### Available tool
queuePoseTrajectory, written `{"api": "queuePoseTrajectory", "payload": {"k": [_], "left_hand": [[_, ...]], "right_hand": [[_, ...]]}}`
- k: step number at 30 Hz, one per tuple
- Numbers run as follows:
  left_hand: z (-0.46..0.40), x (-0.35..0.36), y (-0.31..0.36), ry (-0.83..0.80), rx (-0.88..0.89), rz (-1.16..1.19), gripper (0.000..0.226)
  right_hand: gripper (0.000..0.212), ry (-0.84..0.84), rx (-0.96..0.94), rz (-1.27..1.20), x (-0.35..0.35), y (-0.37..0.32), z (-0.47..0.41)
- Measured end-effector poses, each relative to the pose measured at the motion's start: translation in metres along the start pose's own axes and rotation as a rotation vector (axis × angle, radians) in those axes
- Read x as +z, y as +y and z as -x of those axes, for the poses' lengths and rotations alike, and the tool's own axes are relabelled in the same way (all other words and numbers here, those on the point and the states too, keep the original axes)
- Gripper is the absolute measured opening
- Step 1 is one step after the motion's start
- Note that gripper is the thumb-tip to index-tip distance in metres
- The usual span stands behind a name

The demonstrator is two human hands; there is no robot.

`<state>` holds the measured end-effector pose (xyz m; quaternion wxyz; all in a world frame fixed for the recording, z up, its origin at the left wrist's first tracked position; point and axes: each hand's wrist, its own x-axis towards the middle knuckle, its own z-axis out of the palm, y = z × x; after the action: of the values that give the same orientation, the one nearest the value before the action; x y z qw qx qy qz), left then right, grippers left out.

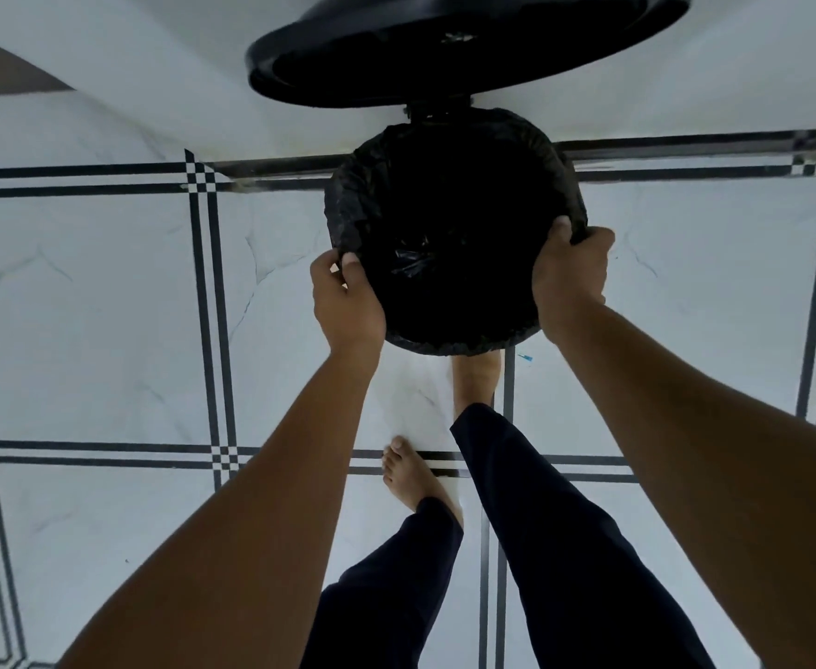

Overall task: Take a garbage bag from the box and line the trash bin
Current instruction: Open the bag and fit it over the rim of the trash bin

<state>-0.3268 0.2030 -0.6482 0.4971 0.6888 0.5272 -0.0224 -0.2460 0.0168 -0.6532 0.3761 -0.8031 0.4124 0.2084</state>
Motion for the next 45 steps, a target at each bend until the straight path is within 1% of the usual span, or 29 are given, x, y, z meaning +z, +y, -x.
{"api": "queuePoseTrajectory", "payload": {"k": [2,3,6,8,10,12,14,16,17,19,22,23,24,25,26,27,28,29,30,31,32,33,34,35,37,39,42,45], "left_hand": [[-0.006,-0.001,0.002,-0.010,-0.083,0.087,0.027],[-0.008,-0.004,0.001,-0.021,-0.095,0.101,0.026],[-0.005,-0.011,-0.002,-0.039,-0.068,0.051,0.025],[0.001,-0.015,-0.002,-0.027,-0.061,0.008,0.027],[0.003,-0.020,-0.002,-0.011,0.029,-0.102,0.032],[-0.001,-0.023,0.002,0.004,0.170,-0.193,0.035],[-0.007,-0.019,0.014,-0.010,0.328,-0.243,0.036],[-0.018,-0.010,0.028,-0.047,0.469,-0.278,0.039],[-0.024,-0.003,0.035,-0.083,0.493,-0.291,0.040],[-0.038,0.008,0.044,-0.156,0.440,-0.273,0.041],[-0.060,0.014,0.045,-0.282,0.223,-0.150,0.048],[-0.065,0.013,0.046,-0.296,0.173,-0.133,0.052],[-0.069,0.012,0.044,-0.260,0.161,-0.157,0.056],[-0.070,0.010,0.043,-0.164,0.204,-0.283,0.059],[-0.068,0.006,0.041,-0.014,0.330,-0.440,0.058],[-0.062,0.003,0.040,0.132,0.532,-0.549,0.050],[-0.055,0.003,0.037,0.202,0.779,-0.567,0.038],[-0.043,0.007,0.037,0.137,0.950,-0.536,0.030],[-0.032,0.014,0.035,-0.012,1.020,-0.511,0.026],[-0.023,0.024,0.032,-0.175,1.017,-0.528,0.025],[-0.021,0.038,0.025,-0.317,0.977,-0.597,0.026],[-0.021,0.052,0.018,-0.411,0.920,-0.700,0.028],[-0.027,0.067,0.009,-0.464,0.857,-0.826,0.031],[-0.034,0.081,0.001,-0.503,0.781,-0.965,0.037],[-0.049,0.105,-0.013,-0.548,0.669,-1.197,0.057],[-0.062,0.122,-0.022,-0.556,0.623,-1.350,0.076],[-0.080,0.147,-0.040,-0.606,0.567,-1.469,0.088],[-0.099,0.161,-0.052,-0.678,0.468,-1.424,0.095]], "right_hand": [[0.045,-0.036,0.010,-0.096,-0.004,-0.001,-0.006],[0.044,-0.056,0.021,-0.134,-0.006,-0.001,-0.006],[0.044,-0.070,0.038,-0.166,-0.010,0.000,0.000],[0.051,-0.045,0.036,-0.098,-0.011,0.000,0.010],[0.056,0.004,0.009,0.041,-0.013,-0.002,0.017],[0.056,0.090,-0.107,0.110,-0.017,-0.005,0.020],[0.058,0.141,-0.321,0.116,-0.017,-0.011,0.016],[0.060,0.079,-0.502,0.123,-0.011,-0.018,0.009],[0.060,0.035,-0.546,0.129,-0.008,-0.023,0.005],[0.058,-0.022,-0.565,0.190,-0.001,-0.033,-0.006],[0.046,-0.072,-0.532,0.306,0.004,-0.041,-0.020],[0.043,-0.076,-0.526,0.300,0.004,-0.043,-0.024],[0.044,-0.067,-0.541,0.294,0.004,-0.042,-0.026],[0.049,-0.016,-0.594,0.315,0.003,-0.040,-0.026],[0.054,0.068,-0.685,0.362,0.003,-0.036,-0.024],[0.059,0.154,-0.793,0.419,0.003,-0.031,-0.020],[0.061,0.212,-0.896,0.472,0.004,-0.026,-0.018],[0.062,0.227,-0.970,0.524,0.007,-0.022,-0.017],[0.064,0.217,-1.015,0.577,0.008,-0.016,-0.017],[0.065,0.195,-1.032,0.626,0.010,-0.011,-0.020],[0.066,0.180,-1.029,0.672,0.014,-0.006,-0.025],[0.066,0.181,-1.024,0.709,0.017,-0.002,-0.029],[0.065,0.202,-1.033,0.740,0.021,0.002,-0.033],[0.064,0.233,-1.046,0.763,0.024,0.004,-0.036],[0.063,0.282,-1.080,0.789,0.028,0.006,-0.039],[0.063,0.302,-1.096,0.815,0.029,0.006,-0.039],[0.065,0.325,-1.099,0.842,0.033,0.009,-0.044],[0.066,0.337,-1.098,0.845,0.034,0.009,-0.047]]}}
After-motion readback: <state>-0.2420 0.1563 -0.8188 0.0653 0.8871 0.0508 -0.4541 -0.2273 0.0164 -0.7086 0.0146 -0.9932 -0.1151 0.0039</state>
